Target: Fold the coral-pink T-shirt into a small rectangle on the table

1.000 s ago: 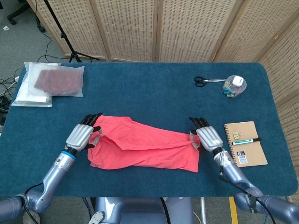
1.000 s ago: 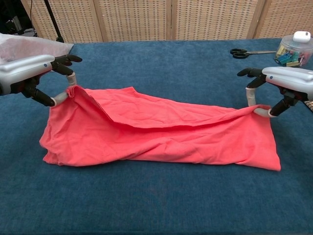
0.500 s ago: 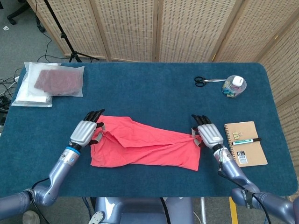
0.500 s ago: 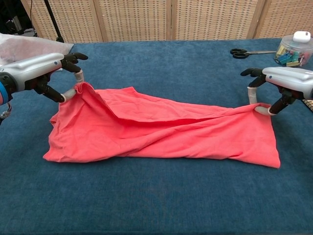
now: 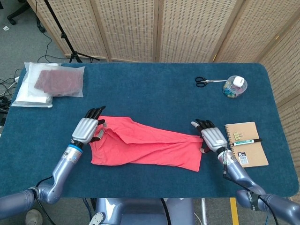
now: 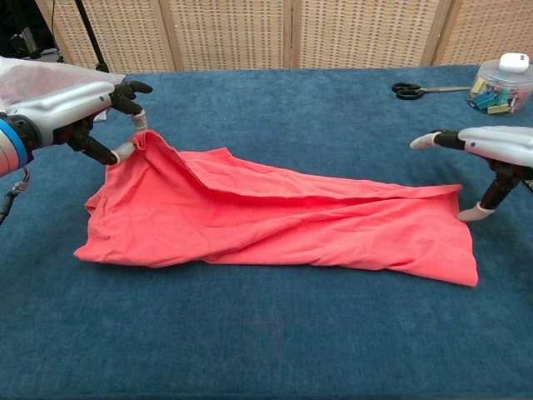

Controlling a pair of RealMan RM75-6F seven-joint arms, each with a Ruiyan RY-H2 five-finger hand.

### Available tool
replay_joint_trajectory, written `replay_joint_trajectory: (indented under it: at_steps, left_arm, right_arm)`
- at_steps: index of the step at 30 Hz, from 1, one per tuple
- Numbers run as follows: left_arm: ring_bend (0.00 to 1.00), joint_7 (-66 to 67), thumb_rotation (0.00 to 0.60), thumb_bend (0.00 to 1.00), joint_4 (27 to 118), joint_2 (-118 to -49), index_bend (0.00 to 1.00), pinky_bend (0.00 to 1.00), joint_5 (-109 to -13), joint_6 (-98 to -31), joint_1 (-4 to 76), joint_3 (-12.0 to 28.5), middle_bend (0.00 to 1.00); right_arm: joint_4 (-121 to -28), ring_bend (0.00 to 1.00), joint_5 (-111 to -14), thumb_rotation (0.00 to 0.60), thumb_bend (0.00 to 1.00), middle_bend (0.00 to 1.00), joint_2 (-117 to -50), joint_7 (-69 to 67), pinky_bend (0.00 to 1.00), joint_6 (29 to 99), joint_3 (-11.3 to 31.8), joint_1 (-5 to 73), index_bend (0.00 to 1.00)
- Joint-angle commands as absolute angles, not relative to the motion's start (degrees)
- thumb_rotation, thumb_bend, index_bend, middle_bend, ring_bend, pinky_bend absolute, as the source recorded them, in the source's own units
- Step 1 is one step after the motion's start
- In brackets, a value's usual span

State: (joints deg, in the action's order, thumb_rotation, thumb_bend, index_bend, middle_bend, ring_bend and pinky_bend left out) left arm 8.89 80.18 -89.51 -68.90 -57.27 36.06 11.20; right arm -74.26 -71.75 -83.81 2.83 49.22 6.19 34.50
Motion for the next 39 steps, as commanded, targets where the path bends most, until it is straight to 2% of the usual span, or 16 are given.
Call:
replay_joint_trajectory:
  at_steps: [1,7,12,17,24,26,27,28,30,31,36,39]
  left_arm:
    - [0.0,9.09,0.6,0.62,79.82,-89.77,0.7,0.0,-68.4,-57.27,36.23,11.42,0.0]
    - [0.0,8.8,0.6,0.63,78.47,-90.5,0.7,0.0,-66.48,-56.63,36.65,12.09,0.0]
    - [0.0,8.89,0.6,0.63,76.11,-91.62,0.7,0.0,-64.82,-55.9,37.28,12.65,0.0]
    - [0.0,8.92,0.6,0.63,73.29,-93.24,0.7,0.0,-62.42,-55.56,37.56,13.49,0.0]
    - [0.0,9.71,0.6,0.62,70.09,-95.3,0.7,0.0,-59.91,-55.19,38.12,14.29,0.0]
    - [0.0,9.64,0.6,0.59,69.39,-95.67,0.64,0.0,-59.64,-54.64,38.29,14.19,0.0]
    - [0.0,9.57,0.6,0.56,69.03,-95.87,0.53,0.0,-59.51,-54.4,38.35,14.14,0.0]
    - [0.0,9.63,0.6,0.53,68.69,-96.1,0.36,0.0,-59.34,-54.36,38.35,14.11,0.0]
    - [0.0,10.28,0.6,0.48,67.97,-96.54,0.1,0.0,-58.79,-54.48,38.37,14.11,0.0]
    - [0.0,10.49,0.6,0.44,67.85,-96.63,0.02,0.0,-58.64,-54.56,38.37,14.13,0.0]
    - [0.0,13.15,0.6,0.28,67.53,-96.9,0.0,0.0,-57.3,-56.81,38.04,14.69,0.0]
    - [0.0,13.12,0.6,0.26,68.56,-96.11,0.0,0.0,-57.16,-57.32,37.61,14.89,0.0]
  right_arm:
    - [-79.69,0.0,-72.35,0.6,0.1,0.0,-80.16,3.81,0.0,53.25,6.05,32.57,0.0]
    - [-88.4,0.0,-76.12,0.6,0.14,0.0,-73.55,1.5,0.0,59.78,4.96,28.61,0.0]
    - [-92.25,0.0,-80.21,0.6,0.16,0.0,-69.41,-1.31,0.0,64.73,3.45,25.44,0.0]
    - [-93.33,0.0,-82.5,0.6,0.16,0.0,-67.7,-3.33,0.0,67.97,2.75,23.38,0.0]
    - [-92.99,0.0,-83.21,0.6,0.16,0.0,-67.28,-3.96,0.0,68.3,2.83,22.9,0.0]
    - [-92.84,0.0,-83.2,0.6,0.16,0.0,-67.33,-3.92,0.0,68.1,2.88,22.92,0.0]
    - [-92.8,0.0,-83.21,0.6,0.16,0.0,-67.36,-3.87,0.0,68.06,2.91,22.9,0.0]
    - [-92.81,0.0,-83.23,0.6,0.16,0.0,-67.36,-3.87,0.0,68.02,2.94,22.9,0.0]
    - [-92.79,0.0,-83.2,0.6,0.16,0.0,-67.35,-3.99,0.0,67.97,3.04,22.84,0.0]
    - [-92.77,0.0,-83.2,0.6,0.16,0.0,-67.35,-4.01,0.0,67.96,3.07,22.83,0.0]
    - [-92.68,0.0,-83.34,0.6,0.16,0.0,-67.31,-4.24,0.0,67.93,3.23,22.72,0.0]
    - [-92.75,0.0,-83.59,0.6,0.16,0.0,-67.3,-4.34,0.0,67.98,3.26,22.66,0.0]
